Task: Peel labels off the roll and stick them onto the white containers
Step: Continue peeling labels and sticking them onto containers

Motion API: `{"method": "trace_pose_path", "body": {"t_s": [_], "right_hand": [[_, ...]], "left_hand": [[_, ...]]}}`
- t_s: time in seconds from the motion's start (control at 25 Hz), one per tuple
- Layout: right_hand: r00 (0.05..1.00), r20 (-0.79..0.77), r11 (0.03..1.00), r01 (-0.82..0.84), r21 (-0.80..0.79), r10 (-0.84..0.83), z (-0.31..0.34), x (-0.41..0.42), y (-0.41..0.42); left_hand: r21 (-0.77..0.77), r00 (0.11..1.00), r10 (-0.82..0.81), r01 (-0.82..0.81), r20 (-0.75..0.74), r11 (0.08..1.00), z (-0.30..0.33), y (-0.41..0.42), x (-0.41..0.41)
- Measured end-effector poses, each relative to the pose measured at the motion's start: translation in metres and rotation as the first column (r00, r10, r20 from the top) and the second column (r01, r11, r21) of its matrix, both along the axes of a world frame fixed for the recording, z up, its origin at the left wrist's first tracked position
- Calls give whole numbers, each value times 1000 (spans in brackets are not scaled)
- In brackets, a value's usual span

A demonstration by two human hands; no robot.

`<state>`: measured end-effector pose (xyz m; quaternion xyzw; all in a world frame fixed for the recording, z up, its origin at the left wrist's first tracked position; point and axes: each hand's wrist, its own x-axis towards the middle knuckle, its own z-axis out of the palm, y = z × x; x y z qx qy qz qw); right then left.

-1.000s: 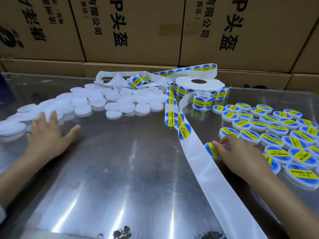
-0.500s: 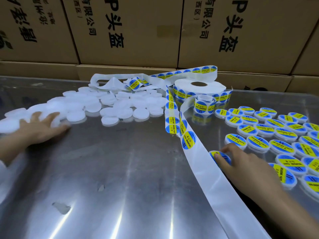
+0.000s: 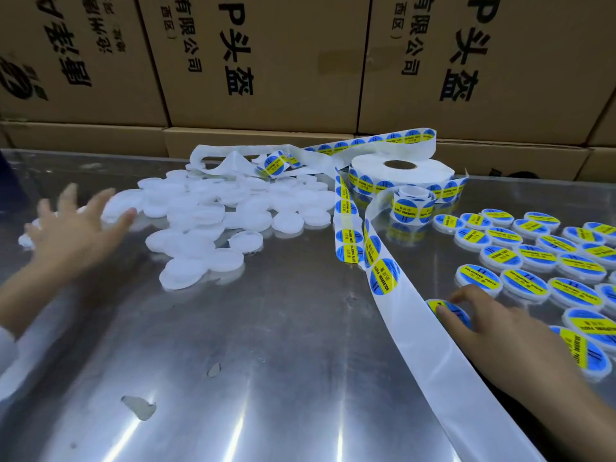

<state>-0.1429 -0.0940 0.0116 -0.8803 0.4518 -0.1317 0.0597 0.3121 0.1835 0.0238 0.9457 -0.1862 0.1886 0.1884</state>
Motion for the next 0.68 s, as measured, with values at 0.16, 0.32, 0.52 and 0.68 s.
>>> {"method": "trace_pose_path", "body": {"t_s": [0.16,0.32,0.52,0.68], "right_hand": [[1000,9,1000,0,-10,0,0,1,2],[1000,31,1000,-1,7,1,3,4,4],[999,50,1000,-7,17,6,3,3,5],[999,53,1000,0,-2,0,3,5,7]], "left_hand": [[78,928,89,-65,-362,995,-24,29,54],[-14,909,-204,214,-363,977,-15,-16,9],[-138,802,-459,442,-382,886,-1,-52,-65],[-199,889,-422,388,-176,900,22,-75,-64]]}}
